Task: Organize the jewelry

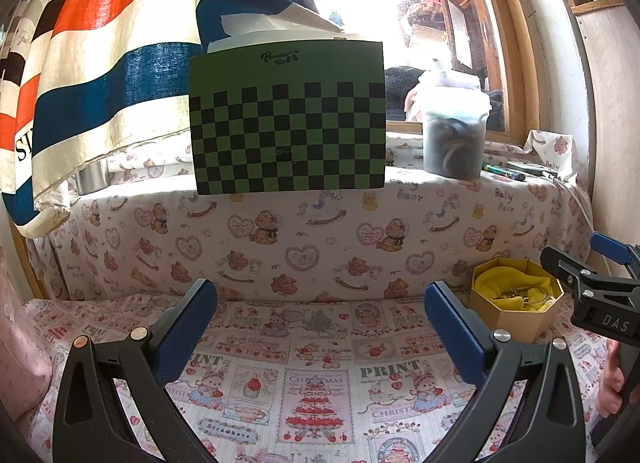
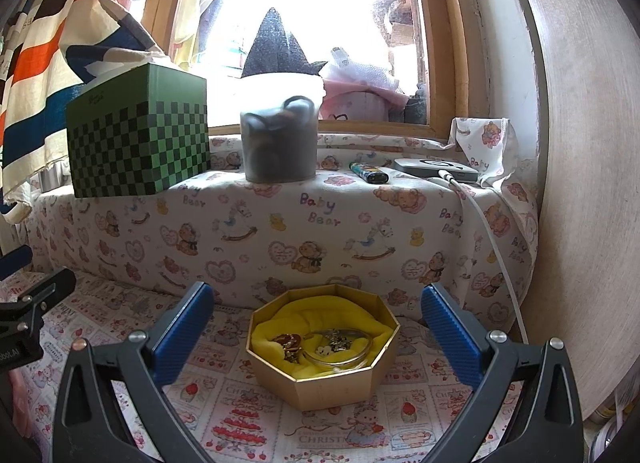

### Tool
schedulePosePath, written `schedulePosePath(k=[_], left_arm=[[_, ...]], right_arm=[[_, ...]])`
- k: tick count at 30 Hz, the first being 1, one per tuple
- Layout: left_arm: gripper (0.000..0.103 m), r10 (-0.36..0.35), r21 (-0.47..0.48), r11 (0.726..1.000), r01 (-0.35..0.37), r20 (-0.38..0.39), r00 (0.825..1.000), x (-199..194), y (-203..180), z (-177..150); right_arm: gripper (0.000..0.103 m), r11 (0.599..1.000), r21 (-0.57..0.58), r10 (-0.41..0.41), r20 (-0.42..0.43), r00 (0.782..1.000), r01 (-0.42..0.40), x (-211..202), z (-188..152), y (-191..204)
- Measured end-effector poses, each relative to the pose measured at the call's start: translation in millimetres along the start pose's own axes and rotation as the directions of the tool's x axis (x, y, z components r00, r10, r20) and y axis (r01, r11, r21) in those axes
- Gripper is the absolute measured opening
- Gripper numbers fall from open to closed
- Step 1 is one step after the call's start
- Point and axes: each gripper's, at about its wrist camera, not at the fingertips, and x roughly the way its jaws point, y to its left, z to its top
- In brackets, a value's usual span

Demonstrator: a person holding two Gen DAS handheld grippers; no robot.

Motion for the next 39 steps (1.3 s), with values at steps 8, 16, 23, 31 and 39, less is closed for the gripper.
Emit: schedulePosePath(k=[8,16,23,31,39], left_arm=[[0.103,-0.001,0.001,1.0,0.001,0.0,1.0,0.0,0.3,-0.1],[0.103,0.0,0.0,1.0,0.0,0.0,1.0,0.0,0.3,-0.1],[0.103,-0.001,0.001,1.0,0.001,0.0,1.0,0.1,0.5,-0.1],[0.103,0.0,0.0,1.0,0.0,0.0,1.0,0.0,0.4,-0.2],[0.103,-0.001,0.0,1.0,0.001,0.0,1.0,-0.1,0.4,-0.2]], right_arm=[[0.103,1.0,0.0,0.001,0.0,1.0,-0.001,0.0,0.2,-0.5],[0.103,1.0,0.002,-0.003,0.001,1.0,0.003,-0.9,0.2,-0.1],[0.103,1.0,0.001,-0.002,0.0,1.0,0.002,-0.9,0.1,-0.3],[0.103,1.0,0.001,0.001,0.001,1.0,-0.001,-1.1,0.0,0.9],[0.103,1.0,-0.004,0.006,-0.002,1.0,-0.006,-1.1,0.0,1.1]])
